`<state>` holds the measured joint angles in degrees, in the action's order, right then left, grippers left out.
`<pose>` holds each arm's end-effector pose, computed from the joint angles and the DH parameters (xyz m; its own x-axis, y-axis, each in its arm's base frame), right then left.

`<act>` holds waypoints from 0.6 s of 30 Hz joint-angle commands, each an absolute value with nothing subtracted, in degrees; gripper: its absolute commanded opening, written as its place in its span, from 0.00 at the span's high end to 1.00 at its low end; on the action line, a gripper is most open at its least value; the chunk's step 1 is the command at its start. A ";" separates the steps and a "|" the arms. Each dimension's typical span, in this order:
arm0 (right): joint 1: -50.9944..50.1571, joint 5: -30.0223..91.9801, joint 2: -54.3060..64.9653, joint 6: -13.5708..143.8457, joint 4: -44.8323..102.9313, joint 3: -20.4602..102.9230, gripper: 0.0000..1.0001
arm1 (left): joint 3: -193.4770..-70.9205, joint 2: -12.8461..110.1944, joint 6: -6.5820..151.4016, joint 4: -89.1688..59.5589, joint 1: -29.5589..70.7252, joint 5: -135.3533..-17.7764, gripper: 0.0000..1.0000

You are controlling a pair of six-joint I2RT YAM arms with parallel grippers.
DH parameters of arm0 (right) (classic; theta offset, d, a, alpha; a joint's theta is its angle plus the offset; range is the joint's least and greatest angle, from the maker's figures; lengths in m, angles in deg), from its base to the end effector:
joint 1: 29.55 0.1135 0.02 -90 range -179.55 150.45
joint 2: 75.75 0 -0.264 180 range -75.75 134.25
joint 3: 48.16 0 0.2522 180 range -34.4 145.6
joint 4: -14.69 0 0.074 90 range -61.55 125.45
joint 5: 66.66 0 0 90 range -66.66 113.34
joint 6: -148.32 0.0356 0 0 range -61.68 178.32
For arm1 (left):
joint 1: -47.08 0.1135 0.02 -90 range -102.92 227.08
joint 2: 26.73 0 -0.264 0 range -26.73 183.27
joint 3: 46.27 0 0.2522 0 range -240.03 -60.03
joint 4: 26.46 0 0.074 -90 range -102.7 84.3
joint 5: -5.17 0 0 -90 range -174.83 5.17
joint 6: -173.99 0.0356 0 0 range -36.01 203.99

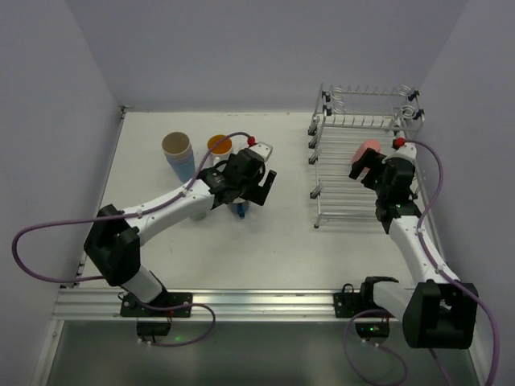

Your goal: Unload the cups from the dish rack

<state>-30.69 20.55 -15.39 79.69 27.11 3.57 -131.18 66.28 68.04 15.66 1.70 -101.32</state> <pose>0.2409 -0.0065 0.2658 -0.3106 0.3702 -0.8755 0.1917 0.9265 0.3238 0.2550 -0.2440 0.2585 -0.6715 0.3053 -0.6752 0.3852 0.9222 0.0339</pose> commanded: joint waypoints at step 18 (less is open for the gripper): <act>-34.20 17.72 8.27 71.86 12.02 19.82 0.16 | -121.48 30.49 71.51 5.85 1.64 -86.06 0.00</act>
<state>-33.82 18.54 7.19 73.66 14.28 15.99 -124.02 31.88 69.16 8.58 1.63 -88.40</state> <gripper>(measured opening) 0.844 0.997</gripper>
